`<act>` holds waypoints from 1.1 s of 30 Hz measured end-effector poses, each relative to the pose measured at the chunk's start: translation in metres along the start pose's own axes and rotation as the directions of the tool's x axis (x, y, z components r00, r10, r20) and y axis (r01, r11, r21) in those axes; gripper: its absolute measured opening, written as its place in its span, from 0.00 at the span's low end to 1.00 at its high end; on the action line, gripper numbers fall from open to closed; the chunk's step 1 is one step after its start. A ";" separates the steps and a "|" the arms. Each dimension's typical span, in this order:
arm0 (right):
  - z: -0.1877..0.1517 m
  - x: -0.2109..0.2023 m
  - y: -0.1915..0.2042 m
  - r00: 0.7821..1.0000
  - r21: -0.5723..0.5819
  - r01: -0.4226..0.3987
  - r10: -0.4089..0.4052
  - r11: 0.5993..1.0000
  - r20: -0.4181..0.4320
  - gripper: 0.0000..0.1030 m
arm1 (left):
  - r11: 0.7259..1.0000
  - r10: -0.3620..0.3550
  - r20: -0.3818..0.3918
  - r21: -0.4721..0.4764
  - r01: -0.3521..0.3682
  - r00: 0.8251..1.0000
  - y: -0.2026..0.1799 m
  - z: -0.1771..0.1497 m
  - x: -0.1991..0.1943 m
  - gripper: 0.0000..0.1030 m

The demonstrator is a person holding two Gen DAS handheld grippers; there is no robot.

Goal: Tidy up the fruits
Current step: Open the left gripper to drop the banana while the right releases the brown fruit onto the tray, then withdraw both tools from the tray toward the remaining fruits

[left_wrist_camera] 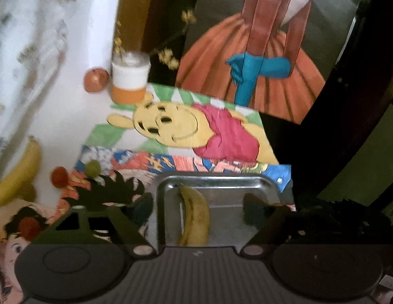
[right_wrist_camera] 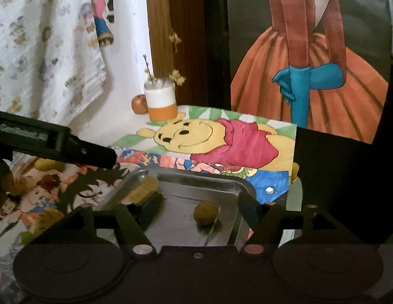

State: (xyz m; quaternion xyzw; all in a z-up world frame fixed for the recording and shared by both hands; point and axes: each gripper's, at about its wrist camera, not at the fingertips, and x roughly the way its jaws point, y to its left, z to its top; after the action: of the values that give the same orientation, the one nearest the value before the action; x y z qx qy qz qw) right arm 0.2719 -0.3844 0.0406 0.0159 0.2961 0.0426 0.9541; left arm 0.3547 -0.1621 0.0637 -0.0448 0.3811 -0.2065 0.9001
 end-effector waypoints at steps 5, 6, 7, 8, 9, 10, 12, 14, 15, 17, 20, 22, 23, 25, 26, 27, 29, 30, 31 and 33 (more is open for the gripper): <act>-0.002 -0.034 0.008 1.000 0.039 -0.012 0.011 0.999 0.022 0.84 | 0.999 0.028 0.106 0.016 -0.030 0.994 -0.003 -0.013 -0.045 1.00; -0.003 -0.041 0.011 1.000 0.046 -0.012 0.010 0.999 0.029 0.87 | 0.999 0.035 0.123 0.018 -0.037 0.992 -0.003 -0.017 -0.054 1.00; -0.004 -0.049 0.013 0.999 0.052 -0.012 0.010 0.999 0.038 0.90 | 0.999 0.041 0.135 0.019 -0.044 0.990 -0.003 -0.021 -0.062 1.00; -0.005 -0.056 0.016 0.999 0.057 -0.013 0.011 0.998 0.044 0.91 | 0.999 0.046 0.144 0.019 -0.049 0.988 -0.002 -0.025 -0.069 1.00; -0.005 -0.064 0.019 0.999 0.061 -0.015 0.012 0.998 0.053 0.94 | 0.998 0.050 0.155 0.015 -0.053 0.987 -0.002 -0.030 -0.076 1.00; -0.006 -0.070 0.022 0.998 0.062 -0.016 0.013 0.998 0.059 0.96 | 0.998 0.054 0.164 0.009 -0.057 0.985 0.000 -0.035 -0.084 1.00; -0.008 -0.084 0.029 0.997 0.061 -0.019 0.015 0.998 0.070 0.98 | 0.998 0.065 0.175 -0.003 -0.066 0.982 0.004 -0.045 -0.097 1.00; -0.010 -0.095 0.034 0.997 0.062 -0.020 0.015 0.998 0.078 0.99 | 0.997 0.080 0.181 -0.016 -0.078 0.980 0.009 -0.056 -0.109 1.00; -0.012 -0.101 0.038 0.997 0.063 -0.021 0.016 0.998 0.079 0.99 | 0.996 0.085 0.181 -0.019 -0.083 0.980 0.012 -0.061 -0.114 1.00; -0.015 -0.108 0.046 0.997 0.062 -0.026 0.021 0.998 0.076 0.99 | 0.995 0.097 0.179 -0.023 -0.094 0.979 0.016 -0.071 -0.124 1.00; -0.023 -0.113 0.058 0.998 0.048 -0.035 0.033 0.998 0.052 0.99 | 0.993 0.119 0.155 -0.019 -0.117 0.981 0.025 -0.086 -0.136 1.00; -0.030 -0.115 0.067 0.999 0.042 -0.040 0.038 0.998 0.031 0.99 | 0.990 0.138 0.136 -0.022 -0.136 0.981 0.030 -0.095 -0.140 1.00; -0.033 -0.116 0.070 0.999 0.041 -0.044 0.043 0.998 0.021 0.99 | 0.989 0.148 0.124 -0.025 -0.146 0.981 0.034 -0.100 -0.143 1.00; -0.041 -0.117 0.079 0.999 0.041 -0.052 0.052 0.998 -0.004 0.99 | 0.985 0.169 0.101 -0.028 -0.167 0.980 0.038 -0.110 -0.146 1.00; -0.045 -0.117 0.083 0.998 0.043 -0.055 0.056 0.998 -0.015 0.99 | 0.983 0.183 0.089 -0.030 -0.181 0.979 0.041 -0.115 -0.148 1.00; -0.049 -0.117 0.087 0.998 0.045 -0.058 0.060 0.997 -0.026 0.99 | 0.981 0.195 0.080 -0.034 -0.193 0.978 0.043 -0.122 -0.151 1.00; -0.056 -0.117 0.095 0.996 0.050 -0.066 0.068 0.997 -0.052 0.99 | 0.979 0.201 0.066 -0.049 -0.198 0.977 0.049 -0.134 -0.155 1.00; -0.060 -0.117 0.099 0.995 0.050 -0.069 0.072 0.996 -0.065 0.99 | 0.977 0.206 0.053 -0.058 -0.203 0.977 0.053 -0.141 -0.156 1.00; -0.063 -0.117 0.103 0.994 0.049 -0.072 0.075 0.996 -0.076 0.99 | 0.976 0.213 0.044 -0.065 -0.210 0.976 0.055 -0.146 -0.158 1.00; -0.070 -0.117 0.112 0.991 0.044 -0.082 0.086 0.996 -0.098 0.99 | 0.972 0.228 0.035 -0.074 -0.225 0.973 0.061 -0.155 -0.161 1.00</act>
State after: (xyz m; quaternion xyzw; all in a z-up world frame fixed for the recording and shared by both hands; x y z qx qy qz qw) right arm 0.1286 -0.2835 0.0553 0.0453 0.3434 0.0773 0.9349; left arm 0.1649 -0.0295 0.0474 -0.0369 0.3709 -0.0881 0.9237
